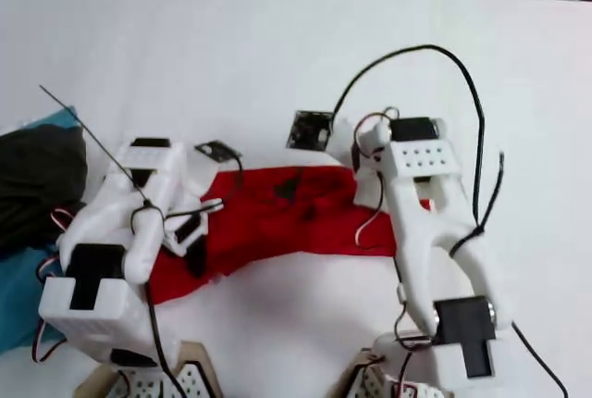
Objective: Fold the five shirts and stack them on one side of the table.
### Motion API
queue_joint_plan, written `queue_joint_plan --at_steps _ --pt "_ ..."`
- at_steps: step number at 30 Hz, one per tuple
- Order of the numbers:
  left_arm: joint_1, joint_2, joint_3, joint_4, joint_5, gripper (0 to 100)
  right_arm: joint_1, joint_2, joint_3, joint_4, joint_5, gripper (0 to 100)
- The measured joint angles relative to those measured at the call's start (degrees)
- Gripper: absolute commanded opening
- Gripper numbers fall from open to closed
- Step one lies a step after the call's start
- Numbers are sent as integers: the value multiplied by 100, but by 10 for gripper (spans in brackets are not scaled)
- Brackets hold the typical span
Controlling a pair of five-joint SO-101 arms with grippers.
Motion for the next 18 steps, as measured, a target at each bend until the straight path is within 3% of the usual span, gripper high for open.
queue_joint_plan --at_steps 5,9,15,18 --pt "0 0 0 0 0 215 -18 809 -264 -378 -105 25" --pt "0 0 0 0 0 215 -18 1029 -730 -404 -422 94" --pt "0 0 0 0 0 215 -18 1055 -1512 193 -519 111" --pt "0 0 0 0 0 215 35 1055 -1556 580 -519 74"
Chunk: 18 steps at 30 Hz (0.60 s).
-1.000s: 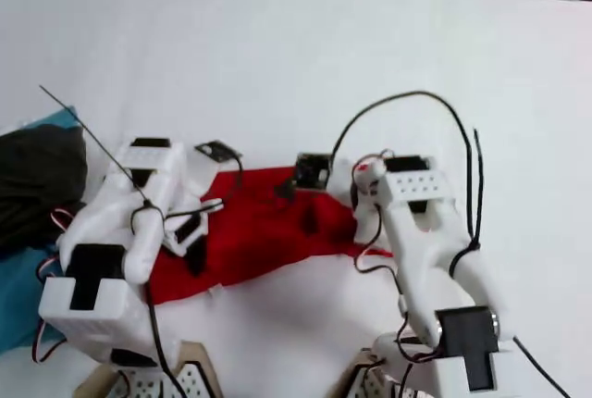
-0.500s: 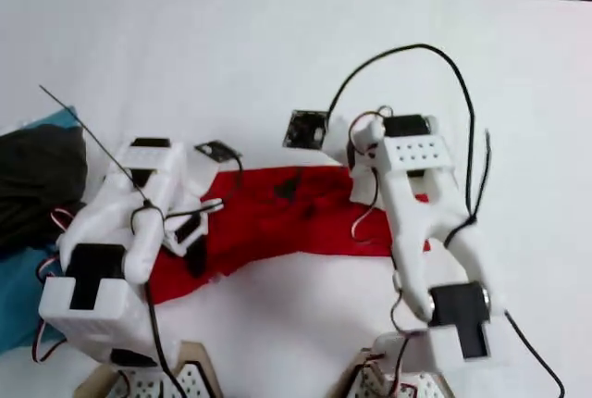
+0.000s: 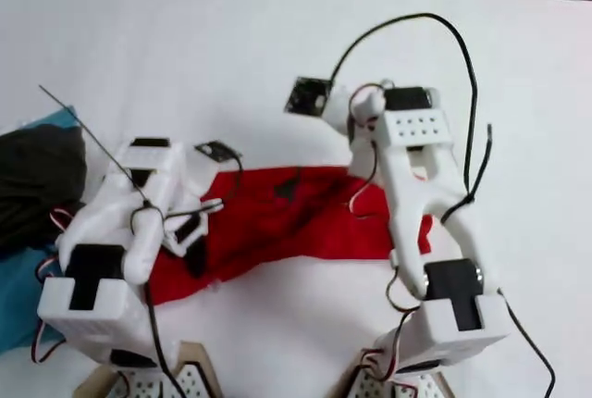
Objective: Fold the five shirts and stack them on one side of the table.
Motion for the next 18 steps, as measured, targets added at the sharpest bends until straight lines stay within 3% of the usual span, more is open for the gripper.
queue_joint_plan --at_steps 8,13,18 --pt "0 0 0 0 0 215 -79 -1029 1029 677 -9 34" --pt "0 0 0 0 0 215 -756 -1829 2514 -378 -79 33" --pt "0 0 0 0 0 215 -1011 -1582 2752 -1565 -536 33"
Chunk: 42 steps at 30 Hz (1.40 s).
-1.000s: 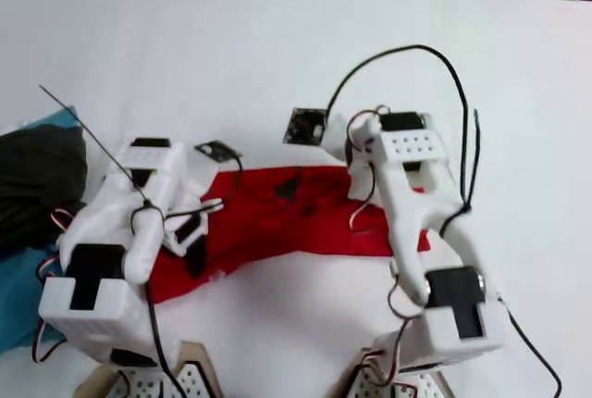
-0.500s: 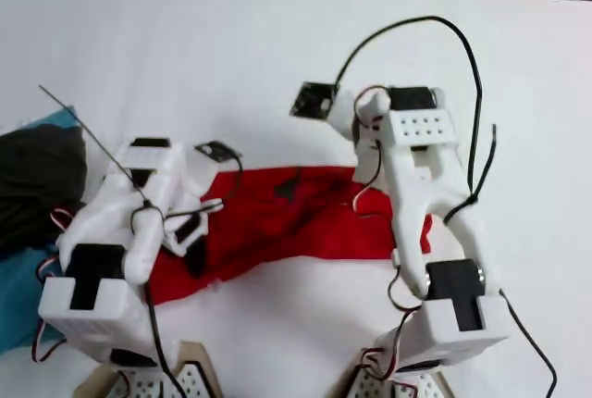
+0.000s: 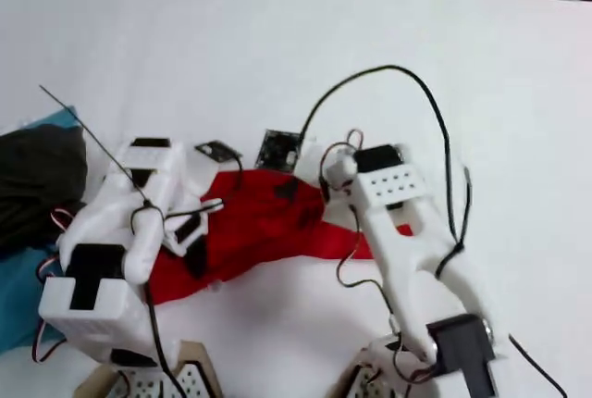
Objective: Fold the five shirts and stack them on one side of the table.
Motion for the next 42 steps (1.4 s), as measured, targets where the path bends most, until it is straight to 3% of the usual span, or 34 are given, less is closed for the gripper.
queue_joint_plan --at_steps 9,17,31,42 --pt "0 9 -132 0 0 215 -26 1556 -176 -510 -79 32" --pt "9 44 -782 88 246 215 -105 1196 -193 369 -167 32" --pt "26 44 -2312 1837 308 215 -132 193 308 457 -202 34" --pt "26 62 -976 862 431 215 -132 185 888 26 -527 34"
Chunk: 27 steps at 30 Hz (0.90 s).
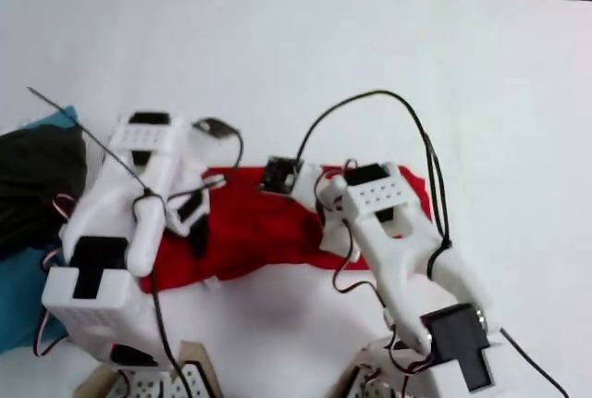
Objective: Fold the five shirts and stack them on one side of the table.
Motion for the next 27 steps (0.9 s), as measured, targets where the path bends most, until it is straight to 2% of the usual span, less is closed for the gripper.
queue_joint_plan --at_steps 4,9,17,21,24,27 --pt "0 0 554 -308 0 215 0 0 9 0 0 34" --pt "0 -9 598 -334 0 214 0 0 9 0 0 34" --pt "0 0 -668 659 35 216 0 -1064 9 281 0 41" --pt "0 0 -1556 1266 35 245 62 -1688 9 422 -281 125" --pt "-132 0 -1934 1354 35 251 334 -1969 9 422 -677 165" --pt "-571 176 -1969 1257 35 252 695 -2031 9 325 -888 159"
